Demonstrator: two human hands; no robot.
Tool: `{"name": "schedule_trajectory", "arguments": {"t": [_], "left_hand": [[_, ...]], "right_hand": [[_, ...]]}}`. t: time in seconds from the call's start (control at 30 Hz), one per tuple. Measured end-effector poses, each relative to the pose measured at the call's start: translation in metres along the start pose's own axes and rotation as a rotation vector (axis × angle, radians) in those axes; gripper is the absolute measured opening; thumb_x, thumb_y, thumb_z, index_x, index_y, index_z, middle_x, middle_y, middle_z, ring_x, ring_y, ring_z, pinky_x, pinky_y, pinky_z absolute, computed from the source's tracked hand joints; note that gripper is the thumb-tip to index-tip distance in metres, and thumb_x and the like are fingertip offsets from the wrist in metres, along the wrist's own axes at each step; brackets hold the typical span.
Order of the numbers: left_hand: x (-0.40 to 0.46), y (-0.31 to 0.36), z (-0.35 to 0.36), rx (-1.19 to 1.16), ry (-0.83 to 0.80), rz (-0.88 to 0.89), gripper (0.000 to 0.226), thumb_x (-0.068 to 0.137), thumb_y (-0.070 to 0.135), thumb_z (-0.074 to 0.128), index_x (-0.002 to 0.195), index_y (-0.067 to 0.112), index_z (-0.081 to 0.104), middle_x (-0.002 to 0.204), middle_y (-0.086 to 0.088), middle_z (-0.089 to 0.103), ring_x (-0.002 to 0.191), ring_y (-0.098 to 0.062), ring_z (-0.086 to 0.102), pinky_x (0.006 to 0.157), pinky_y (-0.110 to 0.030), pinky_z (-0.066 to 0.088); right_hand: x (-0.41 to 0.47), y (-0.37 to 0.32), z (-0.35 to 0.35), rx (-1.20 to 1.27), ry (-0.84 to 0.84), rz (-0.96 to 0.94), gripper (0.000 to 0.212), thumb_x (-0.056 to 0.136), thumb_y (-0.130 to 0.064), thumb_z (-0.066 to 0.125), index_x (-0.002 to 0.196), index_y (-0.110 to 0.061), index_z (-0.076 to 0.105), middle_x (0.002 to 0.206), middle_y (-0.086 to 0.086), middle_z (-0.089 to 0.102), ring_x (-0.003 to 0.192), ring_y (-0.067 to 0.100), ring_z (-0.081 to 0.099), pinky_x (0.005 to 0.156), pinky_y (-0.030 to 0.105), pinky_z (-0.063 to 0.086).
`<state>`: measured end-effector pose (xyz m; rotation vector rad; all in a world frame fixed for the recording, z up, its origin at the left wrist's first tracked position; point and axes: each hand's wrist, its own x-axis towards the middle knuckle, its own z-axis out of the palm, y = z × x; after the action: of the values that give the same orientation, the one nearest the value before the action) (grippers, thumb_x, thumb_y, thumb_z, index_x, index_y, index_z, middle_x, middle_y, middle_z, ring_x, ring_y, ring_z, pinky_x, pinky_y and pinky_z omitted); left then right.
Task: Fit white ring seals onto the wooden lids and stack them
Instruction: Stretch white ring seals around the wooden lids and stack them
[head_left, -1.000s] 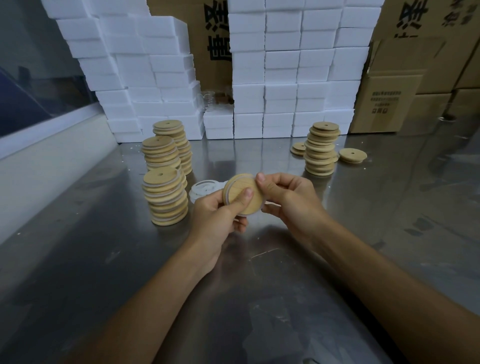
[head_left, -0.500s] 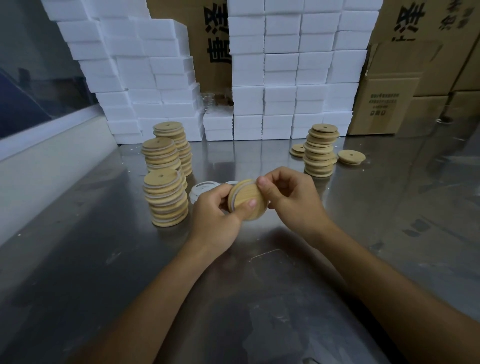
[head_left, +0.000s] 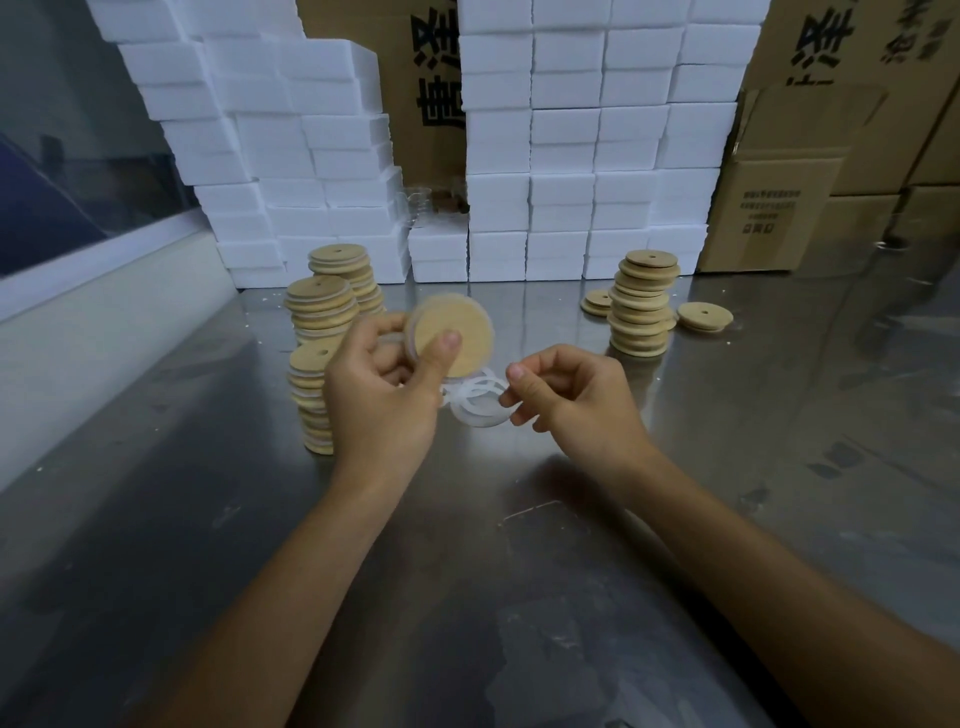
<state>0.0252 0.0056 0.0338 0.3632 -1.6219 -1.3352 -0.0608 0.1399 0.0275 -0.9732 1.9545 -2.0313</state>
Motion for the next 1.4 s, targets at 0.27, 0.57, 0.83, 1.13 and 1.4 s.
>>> {"name": "schedule_trajectory", "arguments": {"t": [0.27,0.57,0.83,1.13,1.4], "left_hand": [[0.030,0.005,-0.030,0.040,0.354,-0.026,0.010,0.089,0.029,0.065,0.094,0.026,0.073,0.079,-0.001,0.071,0.059,-0.011,0.063,0.055,-0.026,0.052],[0.049,-0.003,-0.054,-0.068,0.486,-0.226,0.012,0.082,0.018,0.076,0.074,0.016,0.068,0.037,0.006,0.054,0.032,-0.006,0.044,0.037,-0.015,0.035],[0.053,-0.014,-0.059,-0.052,0.490,-0.297,0.020,0.084,0.026,0.076,0.077,0.012,0.066,0.041,0.002,0.055,0.031,-0.006,0.043,0.035,-0.015,0.033],[0.052,-0.022,-0.058,-0.006,0.495,-0.294,0.026,0.087,0.031,0.073,0.088,0.005,0.068,0.036,0.004,0.053,0.030,-0.007,0.044,0.035,-0.016,0.035],[0.044,-0.013,-0.055,0.264,0.602,0.052,0.017,0.087,0.029,0.066,0.080,0.019,0.055,0.066,0.010,0.052,0.056,0.002,0.049,0.059,-0.014,0.044]], "right_hand": [[0.003,0.006,-0.006,-0.063,0.069,0.044,0.012,0.093,-0.010,0.065,0.088,0.001,0.066,0.073,0.012,0.072,0.052,0.007,0.062,0.049,0.012,0.045],[0.004,0.011,-0.009,-0.111,0.083,0.075,0.011,0.093,-0.015,0.066,0.086,-0.006,0.067,0.071,0.007,0.073,0.054,0.009,0.064,0.050,0.013,0.046],[0.005,0.015,-0.010,-0.155,0.085,0.082,0.014,0.092,-0.020,0.067,0.088,-0.006,0.067,0.070,0.005,0.074,0.055,0.010,0.065,0.051,0.013,0.047],[0.005,0.018,-0.011,-0.174,0.082,0.077,0.013,0.092,-0.021,0.067,0.087,-0.009,0.068,0.070,0.003,0.073,0.056,0.010,0.065,0.051,0.012,0.046],[0.007,0.022,-0.014,-0.177,0.097,0.087,0.014,0.092,-0.021,0.067,0.086,-0.009,0.068,0.070,0.004,0.073,0.056,0.010,0.065,0.050,0.012,0.045]]}}
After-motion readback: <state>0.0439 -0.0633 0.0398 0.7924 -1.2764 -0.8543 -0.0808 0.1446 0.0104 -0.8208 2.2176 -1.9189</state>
